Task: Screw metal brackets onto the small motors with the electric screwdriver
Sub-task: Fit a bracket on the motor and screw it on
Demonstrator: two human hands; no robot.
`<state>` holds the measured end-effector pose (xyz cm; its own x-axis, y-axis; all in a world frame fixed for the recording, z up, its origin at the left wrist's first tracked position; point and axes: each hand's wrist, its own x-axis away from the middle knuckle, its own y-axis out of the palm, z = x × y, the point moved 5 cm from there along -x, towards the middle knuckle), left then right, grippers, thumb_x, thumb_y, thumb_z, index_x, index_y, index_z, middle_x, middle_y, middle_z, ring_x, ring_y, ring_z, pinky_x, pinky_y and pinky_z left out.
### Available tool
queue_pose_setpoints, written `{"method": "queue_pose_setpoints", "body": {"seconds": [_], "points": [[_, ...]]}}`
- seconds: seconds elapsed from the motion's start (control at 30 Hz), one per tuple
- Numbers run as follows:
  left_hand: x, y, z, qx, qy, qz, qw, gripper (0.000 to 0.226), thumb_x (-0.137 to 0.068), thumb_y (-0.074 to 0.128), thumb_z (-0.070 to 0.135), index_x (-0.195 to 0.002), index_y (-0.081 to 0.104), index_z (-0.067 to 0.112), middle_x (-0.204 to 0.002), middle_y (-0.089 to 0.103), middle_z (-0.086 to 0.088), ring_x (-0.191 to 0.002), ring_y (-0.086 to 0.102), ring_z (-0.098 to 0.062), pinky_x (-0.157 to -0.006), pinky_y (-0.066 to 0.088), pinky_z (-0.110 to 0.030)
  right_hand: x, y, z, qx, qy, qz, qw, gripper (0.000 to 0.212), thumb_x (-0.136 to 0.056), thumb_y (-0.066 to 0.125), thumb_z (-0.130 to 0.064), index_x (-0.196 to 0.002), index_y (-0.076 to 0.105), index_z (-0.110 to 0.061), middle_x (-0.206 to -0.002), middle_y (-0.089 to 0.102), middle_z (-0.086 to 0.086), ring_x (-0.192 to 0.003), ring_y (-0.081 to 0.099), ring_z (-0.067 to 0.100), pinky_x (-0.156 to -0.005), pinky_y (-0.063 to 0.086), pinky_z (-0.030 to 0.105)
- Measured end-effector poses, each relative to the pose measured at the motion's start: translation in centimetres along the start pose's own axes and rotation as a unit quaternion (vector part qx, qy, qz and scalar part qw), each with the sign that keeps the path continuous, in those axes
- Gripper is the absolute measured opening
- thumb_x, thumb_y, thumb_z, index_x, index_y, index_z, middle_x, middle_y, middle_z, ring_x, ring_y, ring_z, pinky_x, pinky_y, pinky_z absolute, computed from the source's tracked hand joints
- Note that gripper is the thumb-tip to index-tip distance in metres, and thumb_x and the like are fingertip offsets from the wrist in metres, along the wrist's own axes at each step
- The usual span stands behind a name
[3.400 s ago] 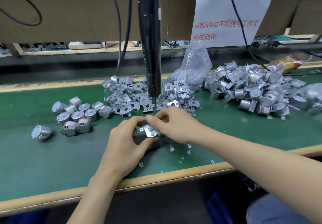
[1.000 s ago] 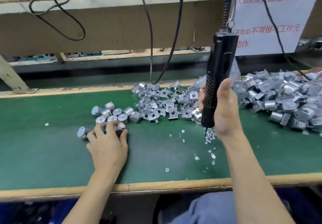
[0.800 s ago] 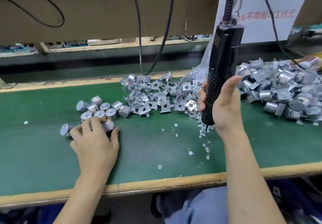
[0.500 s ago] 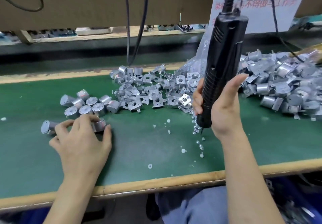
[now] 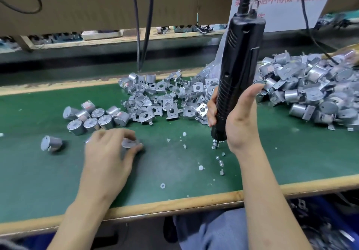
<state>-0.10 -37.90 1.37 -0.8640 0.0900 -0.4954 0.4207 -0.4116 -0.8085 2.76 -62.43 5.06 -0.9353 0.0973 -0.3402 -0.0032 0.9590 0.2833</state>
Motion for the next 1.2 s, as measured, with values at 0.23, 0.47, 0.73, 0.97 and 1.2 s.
{"method": "queue_pose_setpoints", "body": {"seconds": [0.23,0.47,0.73,0.97,1.2], "points": [[-2.5,3.4,4.6,0.134,0.099,-0.13,0.977,0.022,-0.083,0.078,0.025,-0.1,0.065,0.019,-0.1,0.064,0.012,-0.095,0.055,-0.009,-0.082,0.04,-0.017,-0.1,0.7,0.0,-0.004,0.002,-0.007,1.0,0.075,-0.061,0.039,-0.101,-0.07,0.065,-0.031,-0.057,0.053,-0.003,-0.045,0.047,0.018,-0.049,0.042,0.028],[-1.9,4.5,4.5,0.166,0.042,-0.108,0.979,0.034,-0.079,0.081,0.028,-0.105,0.06,0.025,-0.099,0.057,0.023,-0.093,0.053,-0.004,-0.084,0.032,-0.002,0.0,1.5,-0.2,-0.021,0.004,-0.024,0.999,0.076,-0.058,0.042,-0.1,-0.07,0.063,-0.028,-0.057,0.052,-0.001,-0.045,0.046,0.017,-0.048,0.041,0.028],[-1.8,4.6,4.3,0.145,0.016,-0.103,0.984,0.033,-0.079,0.079,0.037,-0.104,0.059,0.025,-0.096,0.058,0.019,-0.093,0.051,-0.008,-0.083,0.03,-0.002,0.1,1.4,-0.3,-0.014,0.0,-0.021,1.0,0.08,-0.056,0.043,-0.1,-0.072,0.062,-0.024,-0.057,0.052,-0.001,-0.045,0.046,0.018,-0.049,0.041,0.029],[-1.8,4.5,4.3,0.15,0.016,-0.105,0.983,0.03,-0.081,0.078,0.035,-0.103,0.061,0.024,-0.095,0.056,0.022,-0.094,0.052,-0.007,-0.084,0.034,-0.006,0.0,1.3,-0.6,-0.013,-0.008,-0.018,1.0,0.077,-0.057,0.043,-0.1,-0.071,0.064,-0.027,-0.056,0.052,-0.003,-0.044,0.046,0.018,-0.048,0.041,0.028],[-1.8,4.5,4.5,0.159,0.009,-0.104,0.982,0.03,-0.081,0.078,0.034,-0.103,0.062,0.023,-0.098,0.061,0.017,-0.095,0.057,-0.009,-0.082,0.04,-0.019,-0.1,1.3,-0.4,-0.009,-0.003,-0.017,1.0,0.076,-0.055,0.043,-0.101,-0.07,0.066,-0.031,-0.056,0.052,-0.004,-0.045,0.046,0.018,-0.05,0.041,0.03]]}}
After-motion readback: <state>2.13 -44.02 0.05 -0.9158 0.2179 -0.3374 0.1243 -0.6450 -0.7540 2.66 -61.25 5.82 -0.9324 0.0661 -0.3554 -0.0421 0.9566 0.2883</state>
